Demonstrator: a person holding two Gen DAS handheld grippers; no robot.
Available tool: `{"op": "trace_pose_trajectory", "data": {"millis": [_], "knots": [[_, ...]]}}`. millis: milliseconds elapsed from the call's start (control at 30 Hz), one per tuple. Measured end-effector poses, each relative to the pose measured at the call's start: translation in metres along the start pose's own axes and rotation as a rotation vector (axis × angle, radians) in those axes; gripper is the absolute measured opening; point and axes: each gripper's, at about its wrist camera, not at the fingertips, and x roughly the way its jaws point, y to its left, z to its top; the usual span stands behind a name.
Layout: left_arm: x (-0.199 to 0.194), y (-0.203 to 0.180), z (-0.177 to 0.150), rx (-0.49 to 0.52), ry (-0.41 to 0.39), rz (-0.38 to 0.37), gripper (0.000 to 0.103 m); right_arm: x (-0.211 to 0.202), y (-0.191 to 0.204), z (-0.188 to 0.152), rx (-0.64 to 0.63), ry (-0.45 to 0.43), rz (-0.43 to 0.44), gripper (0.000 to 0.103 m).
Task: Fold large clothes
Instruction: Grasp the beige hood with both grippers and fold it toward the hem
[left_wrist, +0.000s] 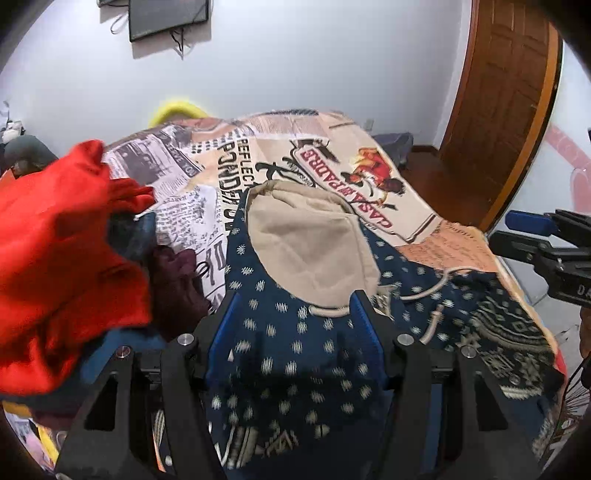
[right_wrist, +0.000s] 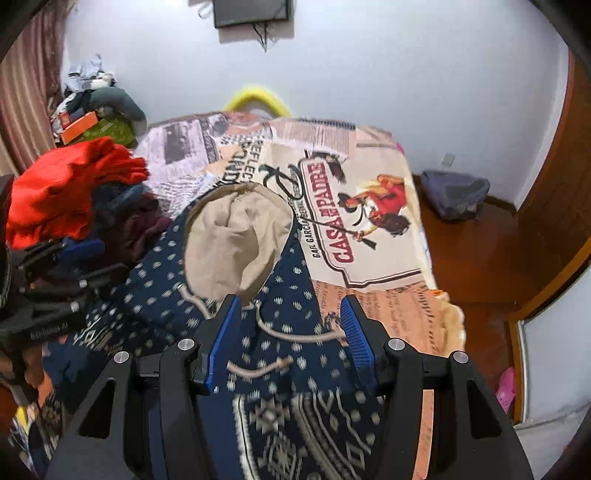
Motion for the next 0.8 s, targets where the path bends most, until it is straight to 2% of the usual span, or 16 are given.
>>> {"op": "trace_pose_trajectory", "data": {"millis": [167, 267, 433, 500, 533, 667, 700, 733, 767, 800], "knots": [[0.053, 0.0, 0.005, 0.003, 0.086, 0.006, 0.06, 0.058, -0.004, 0.017, 0.047, 0.102, -0.008, 0.052], [0.074, 0.007, 0.005, -0.011, 0.113, 0.051, 0.06, 0.09, 0.0, 0.023, 0.038, 0.157, -0.014, 0.052], [0.089, 0.026, 0.008, -0.076, 0.085, 0.092, 0.06, 0.145, -0.003, 0.029, 0.089, 0.245, -0.001, 0.052], [0.095, 0.03, 0.009, -0.08, 0.09, 0.106, 0.06, 0.169, -0.009, 0.028, 0.115, 0.292, -0.039, 0.052], [0.098, 0.032, 0.01, -0.085, 0.091, 0.109, 0.06, 0.178, -0.012, 0.028, 0.122, 0.301, -0.046, 0.052], [0.119, 0.04, 0.011, -0.119, 0.124, 0.085, 0.059, 0.189, -0.021, 0.026, 0.211, 0.272, 0.017, 0.052], [0.122, 0.04, 0.011, -0.117, 0.126, 0.093, 0.057, 0.189, -0.022, 0.024, 0.235, 0.264, 0.022, 0.05], [0.124, 0.04, 0.01, -0.111, 0.124, 0.099, 0.054, 0.189, -0.023, 0.022, 0.251, 0.259, 0.038, 0.042], [0.127, 0.039, 0.01, -0.106, 0.129, 0.094, 0.042, 0.188, -0.023, 0.02, 0.253, 0.253, 0.062, 0.037], [0.13, 0.041, 0.01, -0.117, 0.137, 0.069, 0.035, 0.187, -0.022, 0.02, 0.249, 0.25, 0.073, 0.028]]}}
